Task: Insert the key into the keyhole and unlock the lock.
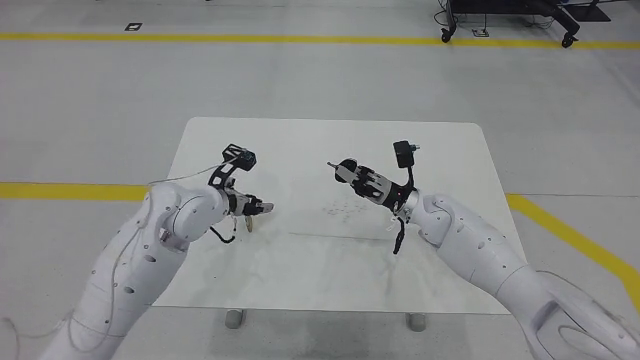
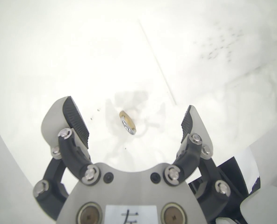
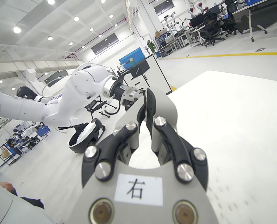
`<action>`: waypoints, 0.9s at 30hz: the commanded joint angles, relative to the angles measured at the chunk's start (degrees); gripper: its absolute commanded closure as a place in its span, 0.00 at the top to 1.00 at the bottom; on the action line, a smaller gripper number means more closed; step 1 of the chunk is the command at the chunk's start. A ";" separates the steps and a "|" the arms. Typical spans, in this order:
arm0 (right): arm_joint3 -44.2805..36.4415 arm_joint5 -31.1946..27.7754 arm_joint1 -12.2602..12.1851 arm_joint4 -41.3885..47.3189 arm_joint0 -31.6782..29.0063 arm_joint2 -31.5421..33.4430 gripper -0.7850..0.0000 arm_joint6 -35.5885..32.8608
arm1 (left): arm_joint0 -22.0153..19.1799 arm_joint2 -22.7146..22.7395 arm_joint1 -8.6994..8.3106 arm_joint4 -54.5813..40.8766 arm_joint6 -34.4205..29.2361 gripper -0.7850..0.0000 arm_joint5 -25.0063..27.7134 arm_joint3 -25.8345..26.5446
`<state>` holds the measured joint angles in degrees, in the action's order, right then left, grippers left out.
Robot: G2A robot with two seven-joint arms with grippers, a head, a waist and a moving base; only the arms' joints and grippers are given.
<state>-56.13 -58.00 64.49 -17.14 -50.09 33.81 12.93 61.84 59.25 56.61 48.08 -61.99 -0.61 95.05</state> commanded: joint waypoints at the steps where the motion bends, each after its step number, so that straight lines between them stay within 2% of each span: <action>1: 0.00 0.00 0.00 0.00 0.00 0.00 0.00 0.00 | 0.95 -0.20 0.08 1.35 -1.02 1.00 -3.98 1.35; 6: 0.00 0.00 0.00 0.00 0.00 0.00 0.00 0.00 | 2.49 -0.80 0.29 2.02 -3.38 1.00 -7.82 1.65; 8: 0.00 0.00 0.00 0.00 0.00 0.00 0.00 0.00 | 2.69 -0.86 0.32 1.90 -4.19 0.89 -7.43 1.47; 10: 0.00 0.00 0.00 0.00 0.00 0.00 0.00 0.00 | 2.57 -0.66 0.34 2.08 -4.63 0.60 -7.39 0.27; 11: 0.00 0.00 0.00 0.00 0.00 0.00 0.00 0.00 | 2.41 -0.72 0.38 2.21 -4.80 0.50 -7.35 -0.22; 13: 0.00 0.00 0.00 0.00 0.00 0.00 0.00 0.00 | 2.24 -0.78 0.55 1.30 -4.72 0.44 -7.13 -0.83; 16: 0.00 0.00 0.00 0.00 0.00 0.00 0.00 0.00 | 2.13 -1.08 0.68 1.47 -4.81 0.44 -6.49 -1.37; 21: 0.00 0.00 0.00 0.00 0.00 0.00 0.00 0.00 | 2.51 -1.23 0.70 2.92 -6.11 0.38 -6.67 -1.63; 27: 0.00 0.00 0.00 0.00 0.00 0.00 0.00 0.00 | 3.73 -0.67 0.61 4.94 -6.78 0.40 -8.12 0.56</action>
<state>-56.13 -58.00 64.49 -17.14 -50.09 33.82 12.93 65.36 58.36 57.25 52.72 -68.75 -8.57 95.36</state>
